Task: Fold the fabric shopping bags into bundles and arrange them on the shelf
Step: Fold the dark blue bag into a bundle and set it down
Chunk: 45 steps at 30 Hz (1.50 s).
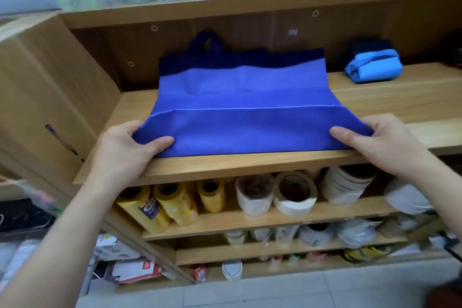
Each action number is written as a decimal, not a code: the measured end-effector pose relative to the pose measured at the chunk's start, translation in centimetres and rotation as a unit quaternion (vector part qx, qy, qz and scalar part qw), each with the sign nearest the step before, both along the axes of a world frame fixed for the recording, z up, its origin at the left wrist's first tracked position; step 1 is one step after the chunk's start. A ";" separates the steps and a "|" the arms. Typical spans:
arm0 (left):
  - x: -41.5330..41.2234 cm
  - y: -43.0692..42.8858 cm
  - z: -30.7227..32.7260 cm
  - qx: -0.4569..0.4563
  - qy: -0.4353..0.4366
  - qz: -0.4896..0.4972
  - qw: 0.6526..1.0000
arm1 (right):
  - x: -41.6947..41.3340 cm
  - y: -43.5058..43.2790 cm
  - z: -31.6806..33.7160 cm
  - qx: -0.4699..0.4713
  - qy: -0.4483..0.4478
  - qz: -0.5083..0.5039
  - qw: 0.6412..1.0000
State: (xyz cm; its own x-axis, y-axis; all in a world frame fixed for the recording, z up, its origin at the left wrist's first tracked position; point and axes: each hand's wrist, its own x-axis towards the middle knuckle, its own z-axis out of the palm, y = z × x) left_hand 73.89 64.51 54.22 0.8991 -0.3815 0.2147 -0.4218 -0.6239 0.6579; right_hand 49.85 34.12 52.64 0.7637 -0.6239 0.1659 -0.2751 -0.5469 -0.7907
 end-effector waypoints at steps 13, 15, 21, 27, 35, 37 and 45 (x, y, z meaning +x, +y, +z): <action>0.3 -0.6 -1.8 0.124 -0.120 -0.056 0.983 | 1.6 -0.4 -0.8 -0.238 0.050 -0.029 0.970; 0.2 0.0 -1.8 0.128 -0.088 -0.068 0.986 | 1.5 -0.6 -0.3 -0.269 0.090 0.005 0.959; -0.3 2.6 -1.7 0.148 -0.132 -0.158 0.967 | 0.6 -1.8 1.4 -0.211 0.212 0.161 0.940; 1.4 5.0 -1.3 0.201 -0.001 -0.298 0.933 | 0.1 -2.7 0.7 -0.273 0.255 0.191 0.908; 1.7 4.9 -0.4 0.004 0.090 -0.250 0.964 | -0.8 -4.3 1.4 -0.132 0.124 0.198 0.963; 1.1 4.6 0.0 -0.076 0.150 -0.202 0.965 | -1.1 -4.2 1.4 -0.105 0.087 0.198 0.971; 0.2 3.5 -0.7 -0.129 0.143 -0.051 0.980 | -1.2 -3.5 1.3 0.125 -0.086 0.065 0.986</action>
State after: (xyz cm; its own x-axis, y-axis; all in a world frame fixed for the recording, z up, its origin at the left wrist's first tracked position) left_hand 74.12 68.00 53.55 0.8964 -0.4392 0.0604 -0.2486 -0.3853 0.8887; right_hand 48.65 30.58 53.90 0.8139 -0.5605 0.1533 -0.0662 -0.3515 -0.9338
